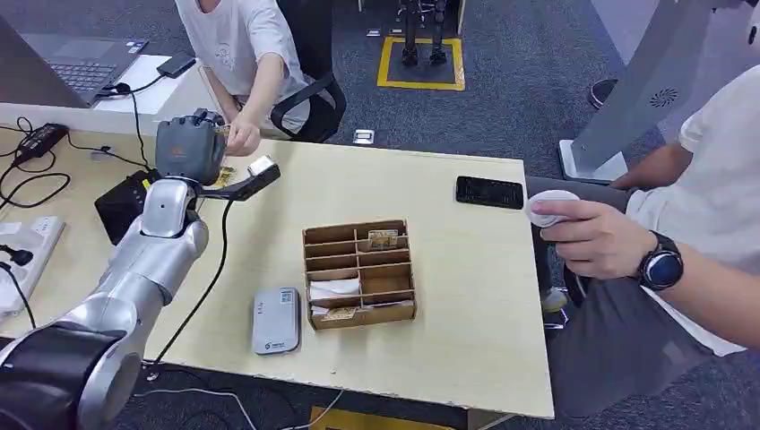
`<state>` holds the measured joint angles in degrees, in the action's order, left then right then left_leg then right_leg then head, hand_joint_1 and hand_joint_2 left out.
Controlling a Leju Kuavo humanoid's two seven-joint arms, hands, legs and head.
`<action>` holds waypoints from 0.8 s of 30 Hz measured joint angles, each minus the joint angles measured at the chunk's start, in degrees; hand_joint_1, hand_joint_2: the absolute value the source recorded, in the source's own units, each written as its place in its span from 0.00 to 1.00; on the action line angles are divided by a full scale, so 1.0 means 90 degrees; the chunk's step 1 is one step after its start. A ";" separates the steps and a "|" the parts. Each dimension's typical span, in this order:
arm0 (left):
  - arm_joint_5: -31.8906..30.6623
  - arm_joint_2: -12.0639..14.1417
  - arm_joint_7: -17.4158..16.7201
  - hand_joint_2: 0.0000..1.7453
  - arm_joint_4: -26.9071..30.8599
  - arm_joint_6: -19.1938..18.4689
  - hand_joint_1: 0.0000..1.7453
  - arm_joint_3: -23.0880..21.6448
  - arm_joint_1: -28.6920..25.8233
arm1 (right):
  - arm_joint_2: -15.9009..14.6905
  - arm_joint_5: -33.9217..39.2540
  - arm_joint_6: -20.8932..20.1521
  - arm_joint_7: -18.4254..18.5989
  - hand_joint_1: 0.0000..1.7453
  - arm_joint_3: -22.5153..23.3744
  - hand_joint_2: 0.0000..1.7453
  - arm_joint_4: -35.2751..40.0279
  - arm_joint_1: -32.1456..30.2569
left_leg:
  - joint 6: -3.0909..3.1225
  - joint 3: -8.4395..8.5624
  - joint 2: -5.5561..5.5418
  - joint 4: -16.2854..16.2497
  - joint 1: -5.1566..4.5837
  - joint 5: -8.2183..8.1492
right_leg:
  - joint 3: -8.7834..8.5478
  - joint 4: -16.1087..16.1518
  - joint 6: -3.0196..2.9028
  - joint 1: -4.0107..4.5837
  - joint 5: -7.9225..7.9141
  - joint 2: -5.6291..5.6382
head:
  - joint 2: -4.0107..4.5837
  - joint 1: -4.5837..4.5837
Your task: Pass the card to the sensor for recognition and then transmit it.
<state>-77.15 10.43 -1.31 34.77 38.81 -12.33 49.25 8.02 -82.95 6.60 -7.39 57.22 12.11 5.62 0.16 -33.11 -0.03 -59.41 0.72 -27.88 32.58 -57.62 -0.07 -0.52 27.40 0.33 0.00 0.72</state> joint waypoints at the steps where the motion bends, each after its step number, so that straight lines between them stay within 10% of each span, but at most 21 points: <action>1: 0.0002 -0.0005 0.0037 1.00 0.0000 0.0028 0.00 0.0030 -0.0017 | 0.0000 0.0000 0.0000 0.0002 0.00 0.0000 1.00 0.0000 -0.0001 | 0.0000 0.0000 0.0000 0.0000 0.0000 0.0000 | 0.0000 0.0000 0.0000 0.0000 0.0000 0.0000 | 0.0000 -0.0002; 12: -0.0015 0.0094 0.0160 1.00 0.0199 0.0071 0.00 0.0561 -0.0421 | 0.0000 0.0027 0.0015 0.0046 0.00 0.0000 1.00 0.0000 -0.0004 | 0.0000 -0.0001 0.0005 0.0003 0.0001 0.0000 | 0.0000 -0.0003 0.0000 0.0001 0.0000 0.0005 | 0.0000 -0.0002; 24: 0.0058 0.0979 0.0943 1.00 0.1494 0.0081 0.00 0.2864 -0.1615 | -0.0002 0.0228 0.0053 -0.0007 0.00 0.0012 1.00 0.0000 -0.0029 | -0.0003 -0.0011 0.0020 0.0016 0.0008 -0.0001 | 0.0008 -0.0010 -0.0008 0.0006 0.0007 0.0026 | 0.0000 -0.0005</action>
<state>-76.63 19.24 7.17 48.22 39.54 13.45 34.71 8.00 -80.89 7.08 -7.45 57.33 12.11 5.35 0.14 -33.21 0.15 -59.27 0.79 -27.89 32.66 -57.71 -0.14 -0.47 27.46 0.57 0.00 0.68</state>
